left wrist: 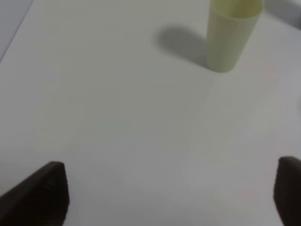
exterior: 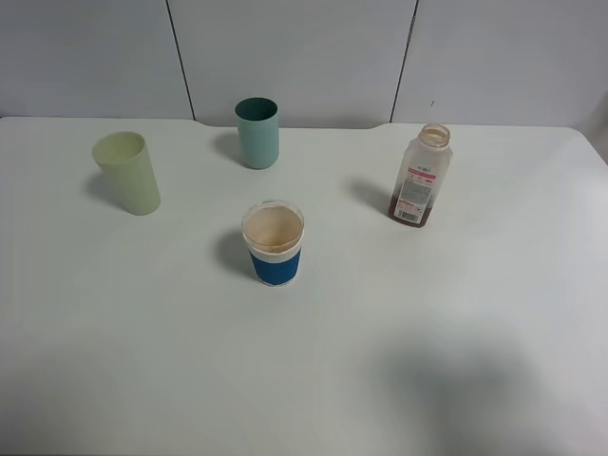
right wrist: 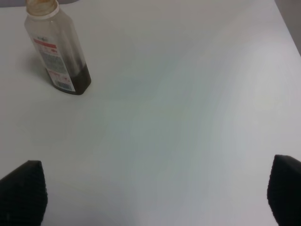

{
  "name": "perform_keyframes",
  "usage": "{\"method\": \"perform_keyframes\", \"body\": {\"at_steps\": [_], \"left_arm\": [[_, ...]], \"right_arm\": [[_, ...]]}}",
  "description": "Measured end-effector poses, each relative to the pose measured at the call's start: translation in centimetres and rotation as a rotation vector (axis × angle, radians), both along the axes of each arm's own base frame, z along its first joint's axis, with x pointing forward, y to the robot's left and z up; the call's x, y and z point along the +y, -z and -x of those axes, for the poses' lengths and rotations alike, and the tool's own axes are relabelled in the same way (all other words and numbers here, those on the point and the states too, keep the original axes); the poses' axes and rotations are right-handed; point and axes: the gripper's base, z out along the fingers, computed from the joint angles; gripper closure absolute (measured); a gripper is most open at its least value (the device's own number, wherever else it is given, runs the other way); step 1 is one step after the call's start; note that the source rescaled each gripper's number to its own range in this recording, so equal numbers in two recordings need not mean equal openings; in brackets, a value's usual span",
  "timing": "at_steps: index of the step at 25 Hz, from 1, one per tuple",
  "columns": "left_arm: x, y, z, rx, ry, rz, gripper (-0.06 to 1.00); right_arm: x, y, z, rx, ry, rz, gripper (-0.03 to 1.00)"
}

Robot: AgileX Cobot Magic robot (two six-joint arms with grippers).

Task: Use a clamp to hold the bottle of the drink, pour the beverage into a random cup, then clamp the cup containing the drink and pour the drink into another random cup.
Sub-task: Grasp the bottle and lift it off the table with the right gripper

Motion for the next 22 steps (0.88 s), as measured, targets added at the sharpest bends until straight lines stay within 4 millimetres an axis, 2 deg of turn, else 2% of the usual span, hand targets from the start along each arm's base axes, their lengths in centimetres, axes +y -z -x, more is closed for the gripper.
{"method": "perform_keyframes", "body": {"at_steps": [22], "left_arm": [[0.0, 0.0, 0.0, 0.0, 0.0, 0.0, -0.01]], "right_arm": [[0.0, 0.0, 0.0, 0.0, 0.0, 0.0, 0.0]]}}
